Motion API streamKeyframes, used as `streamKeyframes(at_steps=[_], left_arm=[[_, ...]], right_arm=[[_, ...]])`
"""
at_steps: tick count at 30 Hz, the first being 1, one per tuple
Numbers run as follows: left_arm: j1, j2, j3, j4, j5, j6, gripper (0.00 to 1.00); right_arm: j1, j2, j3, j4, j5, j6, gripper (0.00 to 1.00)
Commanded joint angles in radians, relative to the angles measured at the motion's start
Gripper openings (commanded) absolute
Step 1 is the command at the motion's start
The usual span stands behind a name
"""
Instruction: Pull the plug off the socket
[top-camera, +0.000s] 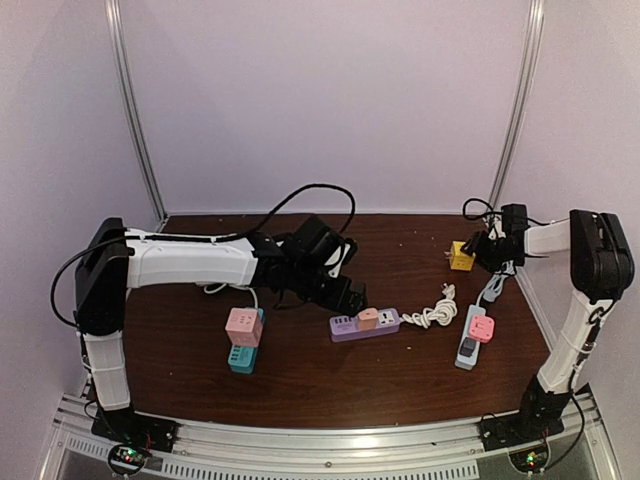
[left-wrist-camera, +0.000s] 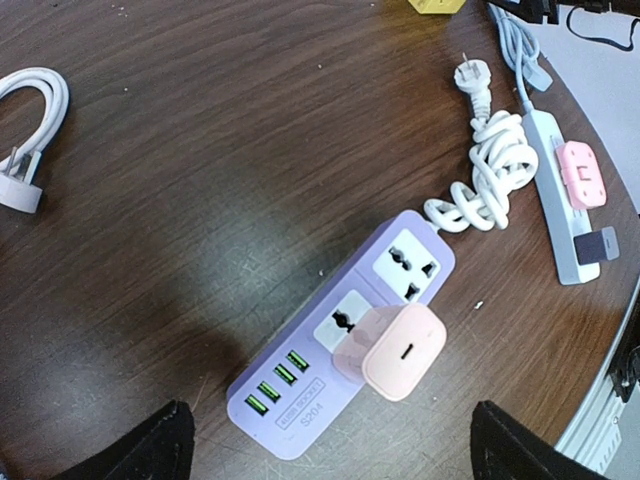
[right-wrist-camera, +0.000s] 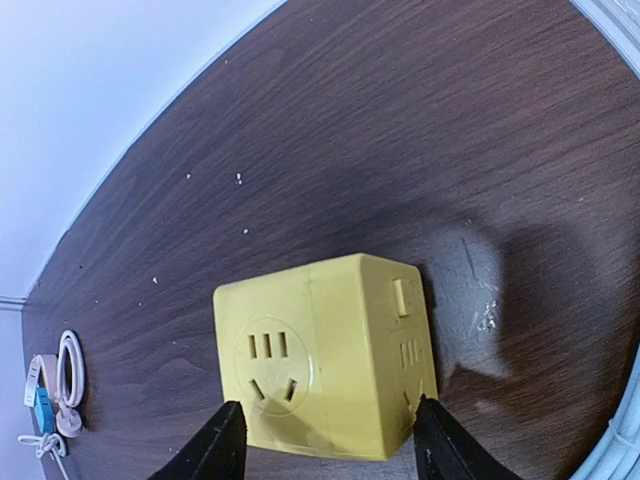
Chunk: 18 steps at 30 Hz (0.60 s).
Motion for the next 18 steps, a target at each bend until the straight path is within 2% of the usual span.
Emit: streamKeyframes(at_steps=[1,2,7,13,18], left_arm=[[0.002,-0.025,-0.014,0.049,0.008,-0.004,0.98],[0.003,-0.025,-0.012,0.051,0.011,-0.001,0.98],[0.002,-0.025,-0.003,0.048,0.021,0.053,0.98],[-0.015,-0.016,0.042,0.006,0.037,0.203,0.97],[-0.038,0.028,0.123,-0.086,0.023,0.342,0.87]], right_arm=[[-0.008,-0.028,-0.001,-0.044,0.049,-0.027,0.53],[-0.007,-0.029,-0.001,-0.047,0.045,-0.027,0.51],[0.007,-0.063,-0.013,-0.067,0.046,-0.040,0.50],[0.042,-0.174,-0.059,-0.103,0.079,-0.059,0.50],[0.081,-0.259,-0.120,-0.112,0.064,-0.053,0.50]])
